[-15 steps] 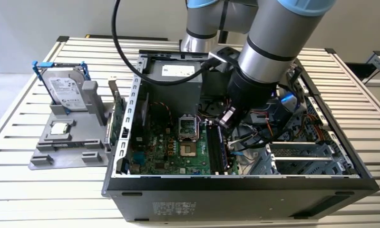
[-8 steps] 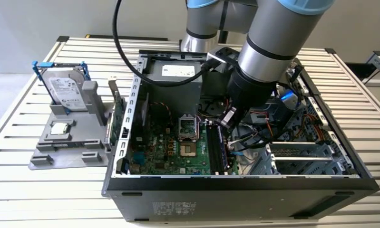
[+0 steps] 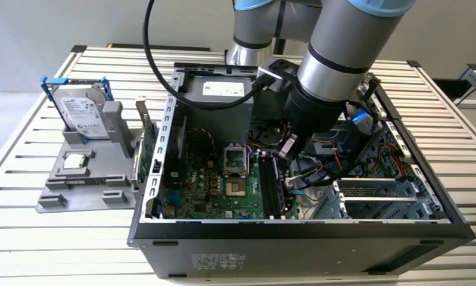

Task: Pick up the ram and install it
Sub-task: 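Press down the ram until it locks into place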

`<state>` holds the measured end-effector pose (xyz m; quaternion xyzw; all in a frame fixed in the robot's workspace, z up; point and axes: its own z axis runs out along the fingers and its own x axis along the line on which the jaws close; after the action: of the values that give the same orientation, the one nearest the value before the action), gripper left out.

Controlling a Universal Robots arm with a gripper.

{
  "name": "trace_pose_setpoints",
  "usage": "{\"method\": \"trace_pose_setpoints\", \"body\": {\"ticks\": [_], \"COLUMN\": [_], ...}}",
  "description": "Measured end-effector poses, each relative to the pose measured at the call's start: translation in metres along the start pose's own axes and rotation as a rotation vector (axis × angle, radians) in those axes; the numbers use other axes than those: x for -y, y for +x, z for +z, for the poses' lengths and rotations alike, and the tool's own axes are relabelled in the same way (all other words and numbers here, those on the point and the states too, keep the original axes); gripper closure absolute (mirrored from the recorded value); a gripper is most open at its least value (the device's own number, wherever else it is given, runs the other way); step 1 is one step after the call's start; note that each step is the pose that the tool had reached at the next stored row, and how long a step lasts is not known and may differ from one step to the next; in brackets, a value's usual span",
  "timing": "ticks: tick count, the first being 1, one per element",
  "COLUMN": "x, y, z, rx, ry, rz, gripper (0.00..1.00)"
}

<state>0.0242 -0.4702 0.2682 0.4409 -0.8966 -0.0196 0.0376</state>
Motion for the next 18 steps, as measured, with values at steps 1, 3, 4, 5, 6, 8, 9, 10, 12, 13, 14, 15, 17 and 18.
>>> {"method": "trace_pose_setpoints", "body": {"ticks": [1, 3, 4, 5, 6, 8, 9, 10, 12, 13, 14, 15, 17, 18], "x": [-0.0002, -0.0007, -0.0009, -0.0011, -0.0014, -0.0018, -0.002, -0.0022, -0.0026, -0.0028, -0.003, -0.0031, -0.0034, -0.0036], "y": [-0.0003, -0.0009, -0.0012, -0.0016, -0.0018, -0.0024, -0.0027, -0.003, -0.0036, -0.0038, -0.004, -0.0042, -0.0046, -0.0048], "z": [0.0001, 0.0001, 0.0002, 0.0002, 0.0003, 0.0005, 0.0005, 0.0006, 0.0007, 0.0008, 0.0008, 0.0008, 0.0008, 0.0008], "rx": [-0.0004, -0.0015, -0.002, -0.0025, -0.003, -0.0039, -0.0043, -0.0049, -0.0058, -0.0063, -0.0069, -0.0076, -0.0088, -0.0095], "ry": [0.0004, 0.0013, 0.0018, 0.0023, 0.0028, 0.0041, 0.0047, 0.0054, 0.0065, 0.0069, 0.0074, 0.0078, 0.0088, 0.0092], "rz": [-0.007, -0.023, -0.032, -0.041, -0.049, -0.066, -0.075, -0.084, -0.101, -0.109, -0.118, -0.127, -0.145, -0.155], "gripper": [1.0, 1.0, 1.0, 1.0, 1.0, 1.0, 1.0, 1.0, 1.0, 1.0, 1.0, 1.0, 1.0, 1.0]}}
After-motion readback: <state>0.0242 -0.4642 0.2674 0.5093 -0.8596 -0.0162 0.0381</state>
